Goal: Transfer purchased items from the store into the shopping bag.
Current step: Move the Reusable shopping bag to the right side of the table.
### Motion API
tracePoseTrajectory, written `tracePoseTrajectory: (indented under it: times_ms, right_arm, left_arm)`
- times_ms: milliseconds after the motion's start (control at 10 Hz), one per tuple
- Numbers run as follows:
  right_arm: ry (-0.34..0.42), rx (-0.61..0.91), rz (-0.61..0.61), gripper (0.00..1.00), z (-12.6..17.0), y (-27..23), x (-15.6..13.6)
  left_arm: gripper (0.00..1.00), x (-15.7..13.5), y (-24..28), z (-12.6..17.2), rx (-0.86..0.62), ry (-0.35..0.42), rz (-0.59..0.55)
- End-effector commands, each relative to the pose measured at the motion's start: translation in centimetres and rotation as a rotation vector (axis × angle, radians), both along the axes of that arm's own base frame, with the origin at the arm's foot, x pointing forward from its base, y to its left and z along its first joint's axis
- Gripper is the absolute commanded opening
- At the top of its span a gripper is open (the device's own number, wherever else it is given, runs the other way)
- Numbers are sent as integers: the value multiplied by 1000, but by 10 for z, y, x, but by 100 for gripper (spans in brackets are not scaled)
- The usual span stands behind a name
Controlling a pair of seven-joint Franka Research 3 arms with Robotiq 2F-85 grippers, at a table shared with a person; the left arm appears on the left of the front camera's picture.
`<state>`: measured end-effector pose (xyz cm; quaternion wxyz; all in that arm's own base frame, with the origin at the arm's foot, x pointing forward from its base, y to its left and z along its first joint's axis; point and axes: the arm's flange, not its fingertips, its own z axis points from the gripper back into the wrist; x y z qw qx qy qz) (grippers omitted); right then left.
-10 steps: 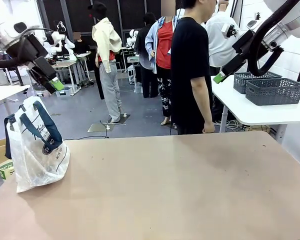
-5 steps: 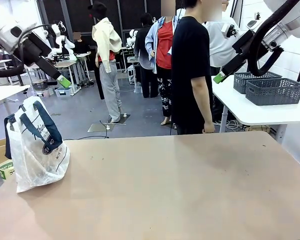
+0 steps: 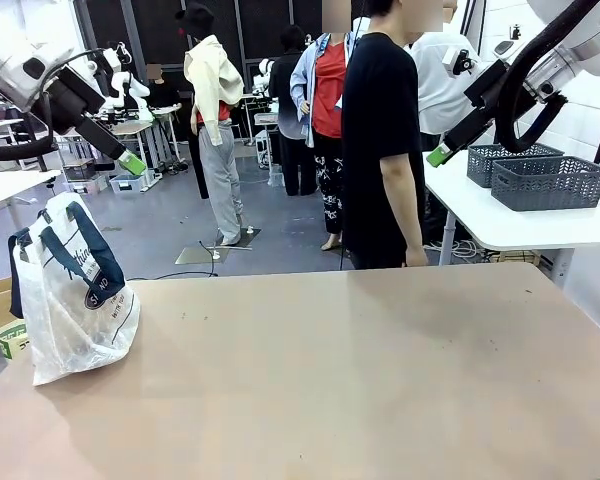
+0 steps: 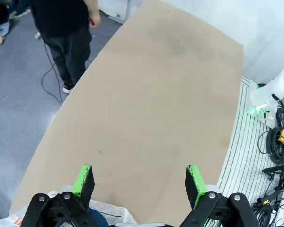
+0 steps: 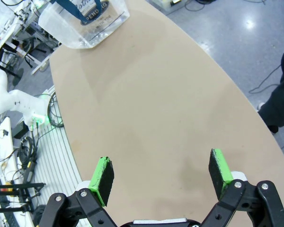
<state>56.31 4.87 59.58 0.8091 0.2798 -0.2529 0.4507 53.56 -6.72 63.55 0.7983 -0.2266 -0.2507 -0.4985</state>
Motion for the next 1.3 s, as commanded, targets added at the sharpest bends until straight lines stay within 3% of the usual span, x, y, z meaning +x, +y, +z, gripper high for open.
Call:
tracePoseTrajectory:
  times_ms: [0,1200]
  right_arm:
    - [-7,7,-6,100,-1,1,2]
    - [-7,7,-6,100,-1,1,2]
  left_arm:
    - [100,-1,0,2,0,3,-4]
    - [100,-1,0,2,0,3,-4]
